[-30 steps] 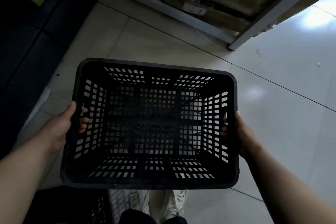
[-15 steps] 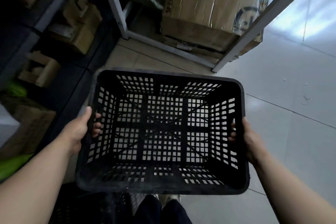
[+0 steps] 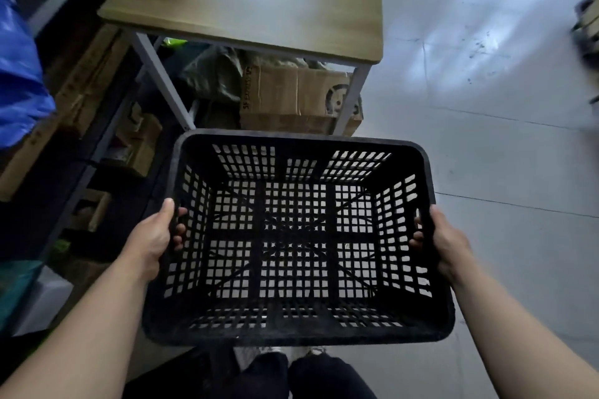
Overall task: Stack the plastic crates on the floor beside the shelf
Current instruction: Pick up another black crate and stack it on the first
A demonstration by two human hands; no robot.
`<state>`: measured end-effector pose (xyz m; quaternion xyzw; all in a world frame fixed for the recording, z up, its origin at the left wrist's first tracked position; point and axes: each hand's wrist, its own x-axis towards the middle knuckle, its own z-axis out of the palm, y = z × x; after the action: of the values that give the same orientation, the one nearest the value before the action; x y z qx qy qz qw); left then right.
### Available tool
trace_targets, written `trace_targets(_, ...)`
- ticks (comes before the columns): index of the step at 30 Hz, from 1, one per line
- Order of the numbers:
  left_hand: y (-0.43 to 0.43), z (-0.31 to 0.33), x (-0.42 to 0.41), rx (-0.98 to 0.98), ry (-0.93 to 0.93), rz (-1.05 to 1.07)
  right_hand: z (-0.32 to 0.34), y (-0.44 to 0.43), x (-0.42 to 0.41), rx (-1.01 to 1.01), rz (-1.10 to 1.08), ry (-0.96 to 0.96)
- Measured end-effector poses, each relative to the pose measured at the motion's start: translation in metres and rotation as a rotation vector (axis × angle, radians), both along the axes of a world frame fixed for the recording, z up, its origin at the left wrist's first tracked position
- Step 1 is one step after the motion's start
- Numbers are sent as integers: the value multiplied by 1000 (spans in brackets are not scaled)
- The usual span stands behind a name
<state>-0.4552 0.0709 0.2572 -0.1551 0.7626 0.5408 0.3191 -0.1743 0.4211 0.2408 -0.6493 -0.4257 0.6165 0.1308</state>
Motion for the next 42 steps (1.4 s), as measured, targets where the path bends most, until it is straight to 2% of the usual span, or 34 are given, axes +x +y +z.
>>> trace_targets(6, 60, 55, 33, 41, 50, -129, 63, 19, 75, 81, -131, 26)
trace_targets(11, 130, 82, 76, 55, 115, -249, 89, 51, 147, 125, -234, 24)
trace_targets(21, 301, 94, 192, 143, 128, -454, 116, 137, 313, 191, -428, 28)
trace_targets(28, 424, 102, 260, 159, 121, -676, 127, 180, 411, 244, -602, -12)
trace_targets(42, 708, 117, 366, 198, 67, -1028, 128, 303, 528, 271, -978, -69)
